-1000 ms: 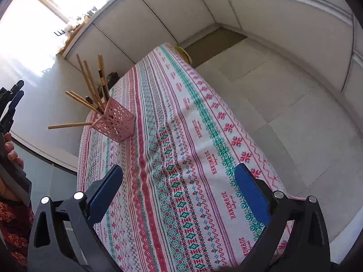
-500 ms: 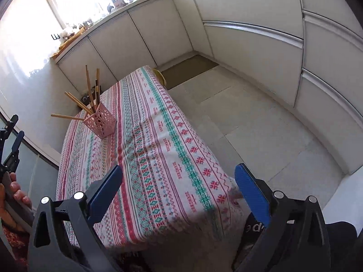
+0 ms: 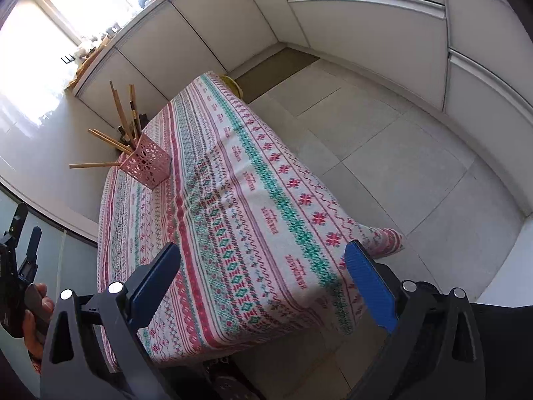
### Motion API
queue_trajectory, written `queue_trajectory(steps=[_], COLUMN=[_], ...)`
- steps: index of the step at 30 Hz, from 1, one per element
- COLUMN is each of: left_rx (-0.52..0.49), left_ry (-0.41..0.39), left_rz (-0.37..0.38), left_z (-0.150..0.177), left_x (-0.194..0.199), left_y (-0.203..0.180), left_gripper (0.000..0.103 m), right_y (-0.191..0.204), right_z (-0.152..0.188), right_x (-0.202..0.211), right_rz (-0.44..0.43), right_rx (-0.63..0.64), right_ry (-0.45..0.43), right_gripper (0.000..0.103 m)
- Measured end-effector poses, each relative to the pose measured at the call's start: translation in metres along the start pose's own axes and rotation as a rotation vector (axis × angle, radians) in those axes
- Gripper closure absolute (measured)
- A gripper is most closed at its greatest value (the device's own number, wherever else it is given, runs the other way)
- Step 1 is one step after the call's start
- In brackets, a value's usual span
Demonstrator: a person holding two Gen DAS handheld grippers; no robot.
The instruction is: Organize utensils
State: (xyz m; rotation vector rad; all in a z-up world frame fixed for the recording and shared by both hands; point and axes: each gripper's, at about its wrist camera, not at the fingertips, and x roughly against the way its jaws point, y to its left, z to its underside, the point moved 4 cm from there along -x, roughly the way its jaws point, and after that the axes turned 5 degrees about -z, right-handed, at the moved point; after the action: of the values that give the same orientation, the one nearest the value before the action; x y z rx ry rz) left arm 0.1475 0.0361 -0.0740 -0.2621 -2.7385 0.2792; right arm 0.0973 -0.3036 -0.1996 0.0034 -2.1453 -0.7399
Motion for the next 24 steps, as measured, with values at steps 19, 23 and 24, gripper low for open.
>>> queue_trajectory(steps=[19, 23, 24], left_rx=[0.217, 0.021, -0.027], left_ry=[0.428, 0.173, 0.088], left_rz=[-0.342, -0.477, -0.476], left_z=[0.055, 0.021, 0.011], left_x=[-0.091, -0.054, -0.041], left_y=[0.049, 0.032, 0.024], left_gripper=[0.007, 0.007, 0.007], right_y=[0.087, 0.084, 0.083], right_z=[-0.036, -0.034, -0.033], right_x=[-0.071, -0.064, -0.059], right_rz=[0.069, 0.021, 0.015], right_rx=[0.266, 0.256, 0.257], right_ry=[-0.194, -0.200, -0.214], right_gripper=[0.007, 0.007, 0.007])
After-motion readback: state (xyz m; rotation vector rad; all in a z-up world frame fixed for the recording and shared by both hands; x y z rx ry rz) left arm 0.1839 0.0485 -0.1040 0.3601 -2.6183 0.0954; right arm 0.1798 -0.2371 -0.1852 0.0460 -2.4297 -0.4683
